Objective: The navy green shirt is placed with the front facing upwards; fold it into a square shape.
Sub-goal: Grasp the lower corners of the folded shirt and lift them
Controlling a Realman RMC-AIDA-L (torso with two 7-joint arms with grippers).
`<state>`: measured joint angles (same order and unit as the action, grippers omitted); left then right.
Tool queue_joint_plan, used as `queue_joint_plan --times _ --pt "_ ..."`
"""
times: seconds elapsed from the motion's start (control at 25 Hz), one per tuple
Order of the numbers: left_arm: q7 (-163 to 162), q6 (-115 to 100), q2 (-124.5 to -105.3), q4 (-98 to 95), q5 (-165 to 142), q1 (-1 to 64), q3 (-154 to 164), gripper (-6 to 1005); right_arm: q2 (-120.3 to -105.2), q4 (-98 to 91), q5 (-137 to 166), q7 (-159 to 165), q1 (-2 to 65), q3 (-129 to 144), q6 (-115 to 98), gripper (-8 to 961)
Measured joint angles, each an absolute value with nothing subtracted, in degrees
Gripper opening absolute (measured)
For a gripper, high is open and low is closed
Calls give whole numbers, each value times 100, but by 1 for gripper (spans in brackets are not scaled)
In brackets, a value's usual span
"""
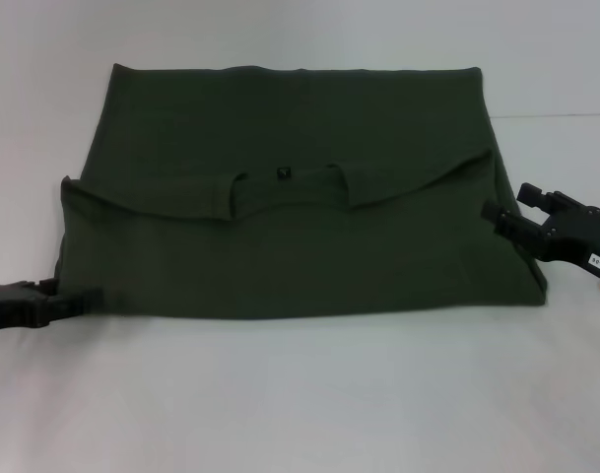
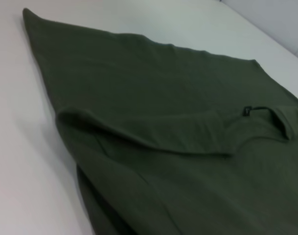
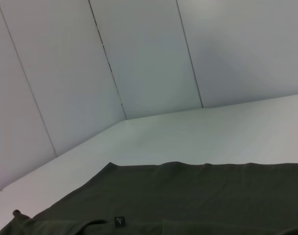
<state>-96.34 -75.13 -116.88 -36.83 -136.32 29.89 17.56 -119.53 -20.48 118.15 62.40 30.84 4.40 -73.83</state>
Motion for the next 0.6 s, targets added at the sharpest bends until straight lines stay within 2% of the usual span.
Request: queue_joint_plan --times 0.48,0.6 --pt "-9579 -7224 -11719 -3676 -13641 2981 1851 816 -11953 -2047 11781 6240 3101 439 -7383 738" --pt "-9554 -7166 -11736 -3686 -13646 2973 2007 731 -11953 -2048 11778 6240 3092 440 -7383 737"
